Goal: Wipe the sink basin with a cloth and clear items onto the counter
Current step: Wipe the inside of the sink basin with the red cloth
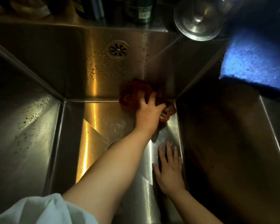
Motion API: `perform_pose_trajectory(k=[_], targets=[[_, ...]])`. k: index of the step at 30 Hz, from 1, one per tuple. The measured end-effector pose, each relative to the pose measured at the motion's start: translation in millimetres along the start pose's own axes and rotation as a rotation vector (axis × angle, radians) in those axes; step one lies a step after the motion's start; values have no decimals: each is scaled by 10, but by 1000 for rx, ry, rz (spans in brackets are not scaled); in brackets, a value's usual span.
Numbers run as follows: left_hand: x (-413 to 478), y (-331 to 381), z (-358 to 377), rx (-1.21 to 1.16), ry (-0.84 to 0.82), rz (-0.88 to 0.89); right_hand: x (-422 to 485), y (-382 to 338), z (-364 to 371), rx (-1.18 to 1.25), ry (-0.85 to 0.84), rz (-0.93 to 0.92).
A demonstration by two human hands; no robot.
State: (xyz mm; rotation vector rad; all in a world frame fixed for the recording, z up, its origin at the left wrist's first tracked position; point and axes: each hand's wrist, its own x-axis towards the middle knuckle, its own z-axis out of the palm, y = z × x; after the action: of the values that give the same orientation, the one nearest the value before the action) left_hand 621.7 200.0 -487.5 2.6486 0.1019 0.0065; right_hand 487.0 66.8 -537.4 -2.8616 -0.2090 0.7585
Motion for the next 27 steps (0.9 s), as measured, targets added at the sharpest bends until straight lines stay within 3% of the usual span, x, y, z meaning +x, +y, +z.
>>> perform_pose_trajectory(k=[6, 10, 14, 20, 27], targets=[[162, -274, -46, 371, -190, 269, -7, -20, 17, 16, 12, 22], [216, -384, -170, 389, -246, 350, -15, -12, -6, 11, 5, 8], [139, -598, -336, 306, -275, 216, -22, -25, -54, 16, -7, -2], [-115, -1105, -693, 254, -35, 84, -34, -60, -94, -1, -9, 6], [-317, -1571, -941, 186, 70, -172, -35, -66, -85, 6, 3, 6]])
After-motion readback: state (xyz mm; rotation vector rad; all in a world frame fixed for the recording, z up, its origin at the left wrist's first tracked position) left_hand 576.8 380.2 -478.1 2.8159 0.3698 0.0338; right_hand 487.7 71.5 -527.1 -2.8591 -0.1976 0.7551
